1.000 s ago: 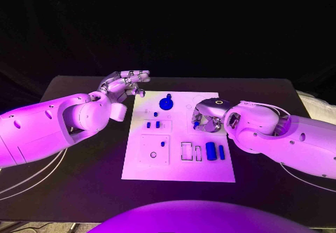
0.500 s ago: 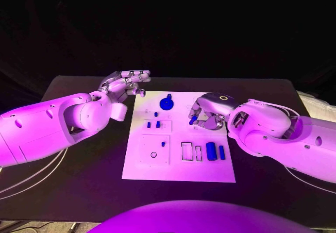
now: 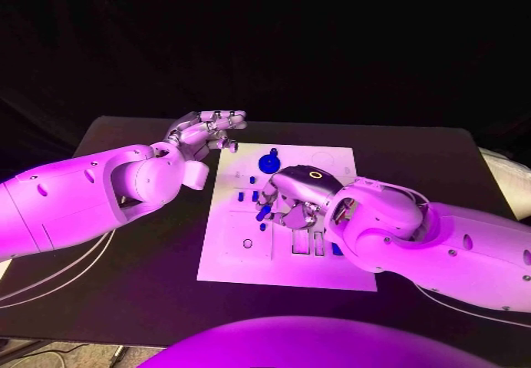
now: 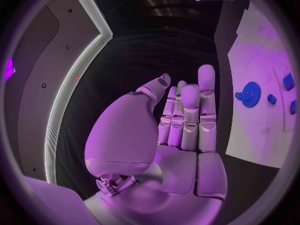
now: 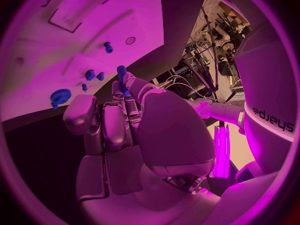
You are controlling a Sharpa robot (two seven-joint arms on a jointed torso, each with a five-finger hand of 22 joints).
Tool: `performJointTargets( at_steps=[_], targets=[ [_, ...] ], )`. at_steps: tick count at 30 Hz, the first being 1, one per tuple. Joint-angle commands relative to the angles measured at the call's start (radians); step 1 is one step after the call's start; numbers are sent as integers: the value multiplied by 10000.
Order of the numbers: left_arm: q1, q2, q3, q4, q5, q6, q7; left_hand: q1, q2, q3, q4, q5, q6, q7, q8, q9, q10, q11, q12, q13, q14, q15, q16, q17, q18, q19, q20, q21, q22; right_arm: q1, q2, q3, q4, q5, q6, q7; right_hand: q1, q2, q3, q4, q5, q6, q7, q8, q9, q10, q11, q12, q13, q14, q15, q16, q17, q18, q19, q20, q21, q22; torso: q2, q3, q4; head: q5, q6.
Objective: Assemble the parts on the task board
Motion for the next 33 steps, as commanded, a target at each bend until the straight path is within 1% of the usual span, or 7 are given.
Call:
performJointTargets(
  at_steps=[1, 5, 8, 11, 17, 29, 33],
  targets=[
    [1, 31, 7, 16, -47, 211, 44, 53, 9, -60, 14, 3, -69, 18, -17, -13, -55, 6, 70, 0, -86, 2, -30, -10, 72, -71, -14, -47, -16, -137, 222, -31, -105, 100, 117, 353, 60, 140, 88, -1, 50, 35, 54, -54, 163, 313, -259, -62, -5, 360, -22, 35, -16, 29, 24, 17, 36, -20, 11, -6, -6, 108, 2],
    [0, 81, 8, -7, -56, 219, 44, 67, 21, -62, 8, 5, -70, 18, -15, -12, -58, 5, 76, 0, -90, 1, -30, -16, 72, -72, -14, -49, -18, -351, 580, -103, -362, 54, 287, 446, 44, 140, 95, -6, 54, 26, 58, -62, 163, 306, -254, -80, -7, 357, -19, 27, -29, 32, 16, 20, 29, -33, 17, -8, -17, 174, 2],
    [-10, 132, 7, -38, -58, 232, 42, 67, 21, -62, 8, 5, -70, 18, -15, -12, -58, 5, 76, 0, -90, 1, -30, -16, 72, -72, -14, -49, -18, -476, 727, -129, -560, -68, 389, 479, 30, 139, 100, -11, 56, 18, 62, -69, 164, 299, -250, -97, -8, 356, -15, 29, -28, 33, 10, 24, 25, -39, 18, -15, -27, 149, 2],
    [-30, 163, 7, -59, -59, 240, 41, 67, 21, -62, 8, 5, -70, 18, -15, -12, -58, 5, 76, 0, -90, 1, -30, -16, 72, -72, -14, -49, -18, -561, 819, -156, -731, -123, 490, 498, 21, 137, 103, -14, 58, 14, 64, -73, 165, 293, -248, -109, -8, 355, -13, 28, -30, 33, 8, 26, 26, -38, 15, -6, -31, 204, 2],
    [-53, 181, 7, -79, -60, 242, 40, 67, 21, -62, 8, 5, -70, 18, -15, -12, -58, 5, 76, 0, -90, 1, -30, -16, 72, -72, -14, -49, -18, -657, 905, -180, -909, -197, 714, 471, 21, 137, 103, -14, 58, 14, 64, -73, 165, 293, -248, -109, -8, 355, -13, 28, -30, 33, 8, 26, 26, -38, 4, 20, -26, 239, 2],
    [-67, 185, 7, -87, -60, 254, 29, 67, 21, -62, 8, 5, -70, 18, -15, -12, -58, 5, 76, 0, -90, 1, -30, -16, 72, -72, -14, -49, -18, -695, 980, -190, -1103, -612, 897, 374, 0, 137, 105, -15, 59, 12, 67, -77, 167, 290, -243, -124, -8, 353, -9, 27, -33, 34, 3, 30, 25, -41, 1, 19, -28, 203, 2],
    [-68, 184, 7, -86, -60, 255, 24, 67, 21, -62, 8, 5, -70, 18, -15, -12, -58, 5, 76, 0, -90, 1, -30, -16, 72, -72, -14, -49, -18, -697, 1044, -200, -1137, -792, 1129, 300, -29, 133, 101, -15, 54, 16, 67, -78, 171, 293, -240, -139, -7, 353, -5, 34, -24, 33, 0, 35, 28, -37, 4, 10, -22, 206, 2]
  ],
)
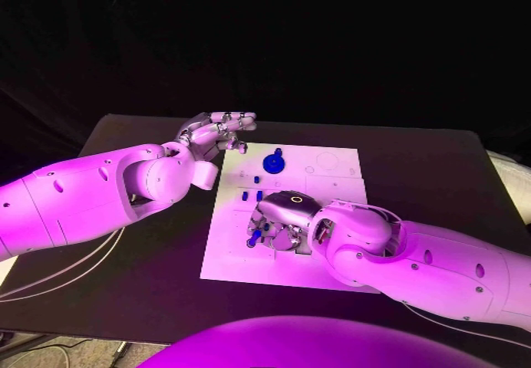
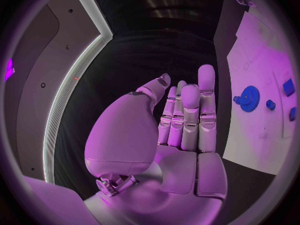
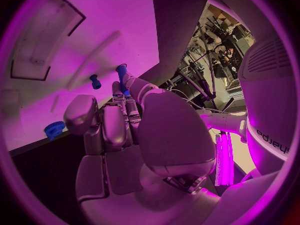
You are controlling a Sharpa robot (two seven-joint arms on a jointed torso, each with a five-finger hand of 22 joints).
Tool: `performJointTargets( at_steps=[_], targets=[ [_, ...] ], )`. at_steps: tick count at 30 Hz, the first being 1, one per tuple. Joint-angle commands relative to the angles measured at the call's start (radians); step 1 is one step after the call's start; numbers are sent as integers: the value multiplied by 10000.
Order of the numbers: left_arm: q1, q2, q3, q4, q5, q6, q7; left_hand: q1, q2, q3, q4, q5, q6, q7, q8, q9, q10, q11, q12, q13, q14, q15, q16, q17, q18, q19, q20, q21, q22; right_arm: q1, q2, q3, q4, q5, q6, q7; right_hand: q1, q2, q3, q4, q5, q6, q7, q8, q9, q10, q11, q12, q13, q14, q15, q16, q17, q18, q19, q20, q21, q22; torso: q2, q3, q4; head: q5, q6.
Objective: Assemble the parts on the task board
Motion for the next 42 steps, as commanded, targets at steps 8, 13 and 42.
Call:
performJointTargets(
  at_steps=[8, 13, 42],
  targets=[
    [-1, 19, 6, 11, -42, 197, 29, 68, 21, -63, 8, 5, -70, 18, -15, -12, -59, 6, 35, 0, -90, 1, -30, -9, 73, -72, -14, -50, -10, -20, 283, -110, -109, -757, 819, -223, -50, 86, 34, -13, -2, 15, 27, 67, 23, 300, -238, -49, 17, 347, 0, 23, -27, 36, -12, 43, 23, -10, -1, -11, 13, 0, 2],
    [-2, 20, 6, 12, -42, 204, 25, 87, 41, -76, -1, 6, -76, 22, -13, -11, -70, 9, 45, -1, -97, 1, -28, -20, 77, -80, -13, -75, -26, -22, 417, -158, -132, -983, 966, -337, -112, 55, 8, -17, -12, 3, 26, 53, 27, 287, -234, -89, 16, 340, 6, 12, -44, 41, -29, 51, 12, -28, -7, -17, 7, 15, 2],
    [-69, -59, 4, -6, -42, 268, -34, 87, 42, -91, -2, 4, -83, 26, -13, -12, -79, 13, 49, -2, -108, 3, -37, -46, 81, -88, -12, -102, -42, 9, -1487, 224, 1516, -255, -2230, -393, -434, -490, -1920, 338, 710, -2049, 195, -181, -338, -2238, 222, 468, 63, -38, 395, -309, -814, 390, -708, 458, -1459, -2154, -60, 9, -58, -267, 2]
  ],
)
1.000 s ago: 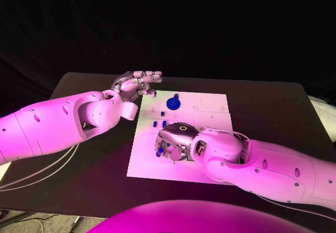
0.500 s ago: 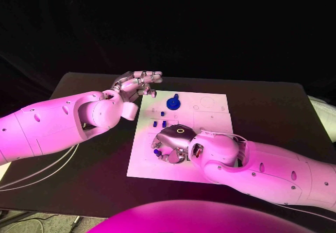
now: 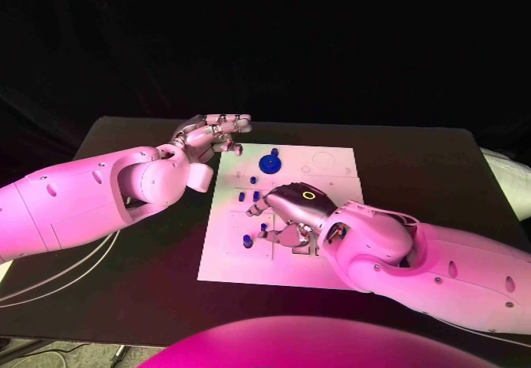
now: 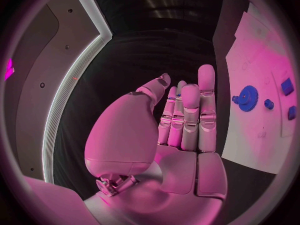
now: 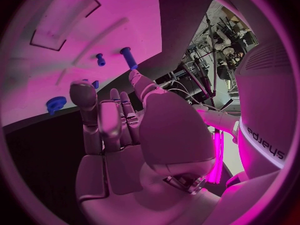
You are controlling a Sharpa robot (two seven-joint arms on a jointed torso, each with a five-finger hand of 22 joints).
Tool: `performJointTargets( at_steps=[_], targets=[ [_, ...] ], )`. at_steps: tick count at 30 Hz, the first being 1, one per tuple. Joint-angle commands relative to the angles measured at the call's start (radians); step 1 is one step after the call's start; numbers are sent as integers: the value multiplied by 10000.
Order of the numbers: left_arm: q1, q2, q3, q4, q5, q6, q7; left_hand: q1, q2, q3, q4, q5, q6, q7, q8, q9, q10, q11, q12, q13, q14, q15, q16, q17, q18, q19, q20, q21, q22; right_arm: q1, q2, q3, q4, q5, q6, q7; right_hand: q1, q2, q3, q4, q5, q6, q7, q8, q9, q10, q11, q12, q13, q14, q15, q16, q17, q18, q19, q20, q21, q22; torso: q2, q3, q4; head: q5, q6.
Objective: Assemble the parts on the task board
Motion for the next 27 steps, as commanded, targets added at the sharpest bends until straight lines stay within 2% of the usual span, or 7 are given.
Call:
performJointTargets(
  at_steps=[1, 4, 6, 12, 16, 20, 27],
  targets=[
    [-17, -5, 5, 9, -35, 211, 21, 88, 42, -39, 3, 4, -44, -12, -13, -12, -77, 11, 49, -2, -38, 5, -37, -9, 80, -88, -12, -63, -8, 143, -630, 78, 428, 874, -795, -79, 52, 39, -41, 59, 87, 162, 70, 57, 13, 350, -91, 232, 6, 87, -83, 95, 87, 61, 170, -38, 134, 163, -44, -2, -37, -111, 2],
    [-31, -26, 4, 16, -35, 210, 22, 88, 42, -39, 3, 4, -44, -12, -13, -12, -77, 11, 49, -2, -38, 5, -37, -9, 80, -88, -12, -63, -8, 361, -1426, 123, 789, 1924, -636, -347, -142, 97, -55, 242, 133, 408, 152, 99, 34, 1077, -175, 553, 42, 231, -142, 312, 374, -23, 406, -85, 424, 603, -75, -8, -91, -216, 2],
    [-38, -53, 4, 40, -35, 200, 27, 88, 42, -39, 3, 4, -44, -12, -13, -12, -77, 11, 49, -2, -38, 5, -37, -9, 80, -88, -12, -63, -8, 481, -2138, 139, 1067, 2795, -578, -714, -332, 74, -79, 430, 258, 666, 176, 179, 65, 1974, -295, 874, 169, 471, -236, 876, 1175, -242, 945, -144, 1261, 1881, -93, -25, -143, -324, 2],
    [-43, -116, 3, 131, -38, 158, 41, 88, 42, -39, 3, 4, -44, -12, -13, -12, -77, 11, 49, -2, -38, 5, -37, -9, 80, -88, -12, -63, -8, 532, -3343, -9, 1461, 3574, -465, -1963, -980, -263, -712, 944, 690, 819, -141, 267, 72, 3780, -705, 2070, 1045, 668, -572, 1505, 2015, -464, 1520, -471, 2227, 3259, -115, -44, -273, -487, 2],
    [-43, -158, 3, 247, -58, 148, 51, 88, 42, -39, 3, 4, -44, -12, -13, -12, -77, 11, 49, -2, -38, 5, -37, -9, 80, -88, -12, -63, -8, 383, -3814, -141, 1609, 3502, -318, -2675, -1301, -256, -1587, 1504, 1786, 881, -229, 485, 116, 3876, -945, 5162, 4365, 679, -748, 1666, 2167, -563, 1631, -627, 2556, 3706, -129, -57, -358, -588, 2],
    [-44, -202, 4, 355, -76, 146, 50, 88, 42, -39, 3, 4, -44, -12, -13, -12, -77, 11, 49, -2, -38, 5, -37, -9, 80, -88, -12, -63, -8, 196, -4006, -196, 1646, 3278, -204, -3069, -1342, 2, -2268, 2076, 2035, 844, -319, 711, 192, 3651, -900, 8032, 7757, 715, -677, 1906, 2487, -577, 1703, -715, 2818, 4101, -135, -58, -418, -598, 2],
    [-44, -222, 4, 404, -84, 147, 43, 88, 42, -39, 3, 4, -44, -12, -13, -12, -77, 11, 49, -2, -38, 5, -37, -9, 80, -88, -12, -63, -8, 11, -3996, -243, 1570, 2867, -20, -3311, -1522, 338, -2986, 2478, 2069, 792, -332, 976, 325, 3505, -844, 9171, 9338, 748, -711, 2128, 2814, -638, 1731, -639, 2991, 4376, -139, -58, -410, -645, 2]
  ],
)
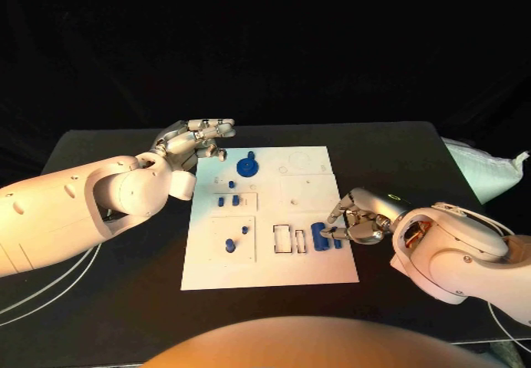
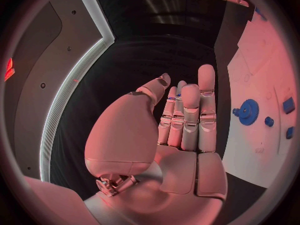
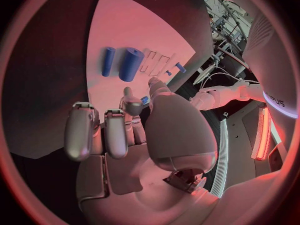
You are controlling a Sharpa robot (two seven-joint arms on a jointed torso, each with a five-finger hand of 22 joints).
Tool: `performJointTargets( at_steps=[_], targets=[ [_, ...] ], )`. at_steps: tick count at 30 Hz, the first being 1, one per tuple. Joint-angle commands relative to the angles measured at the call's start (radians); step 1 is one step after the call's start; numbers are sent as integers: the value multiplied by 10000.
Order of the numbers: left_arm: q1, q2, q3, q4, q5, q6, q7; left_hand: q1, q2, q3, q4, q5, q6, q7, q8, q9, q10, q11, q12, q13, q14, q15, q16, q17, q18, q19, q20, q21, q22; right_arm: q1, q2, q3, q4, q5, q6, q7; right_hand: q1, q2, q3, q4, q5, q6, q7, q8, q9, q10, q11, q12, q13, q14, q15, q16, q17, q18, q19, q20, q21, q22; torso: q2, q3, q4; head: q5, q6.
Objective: Assemble the parts on the task board
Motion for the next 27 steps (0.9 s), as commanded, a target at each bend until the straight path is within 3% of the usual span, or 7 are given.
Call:
performJointTargets(
  at_steps=[1, 12, 27],
  targets=[
    [-1, -8, 6, 41, -62, 134, 53, 88, 42, -40, 3, 4, -45, -11, -13, -12, -77, 11, 49, -2, -38, 4, -37, -11, 81, -88, -12, -68, -9, -60, 39, -9, -42, -366, 317, -562, -134, 167, -258, 50, 38, -26, -47, 97, 42, -63, 3, 238, 372, 668, -2, 90, 145, -86, 41, 21, 64, 82, -5, 0, -3, -24, 2],
    [-1, -22, 6, 40, -63, 160, 32, 93, 48, -59, 0, 3, -49, -9, -11, -11, -85, 13, 58, -3, -54, 7, -47, -41, 85, -100, -10, -102, -29, -165, 512, -19, -427, -714, 527, -649, -341, 369, -615, 52, 141, -55, -57, 228, 121, -77, 1, 415, 750, 680, 0, 174, 269, -108, 65, 27, 151, 226, 12, 1, 2, 20, 2],
    [-1, -48, 5, 55, -63, 191, -4, 81, 47, -83, 5, -1, -53, -5, -9, -11, -92, 17, 66, -3, -66, 11, -52, -62, 88, -110, -7, -130, -46, -341, 935, -20, -882, -1018, 1395, -728, -370, 475, -794, 53, 55, -23, -74, 327, 189, -97, -9, 449, 902, 675, -5, 193, 292, -120, 70, 32, 195, 305, 5, -3, -9, 107, 2]
  ],
)
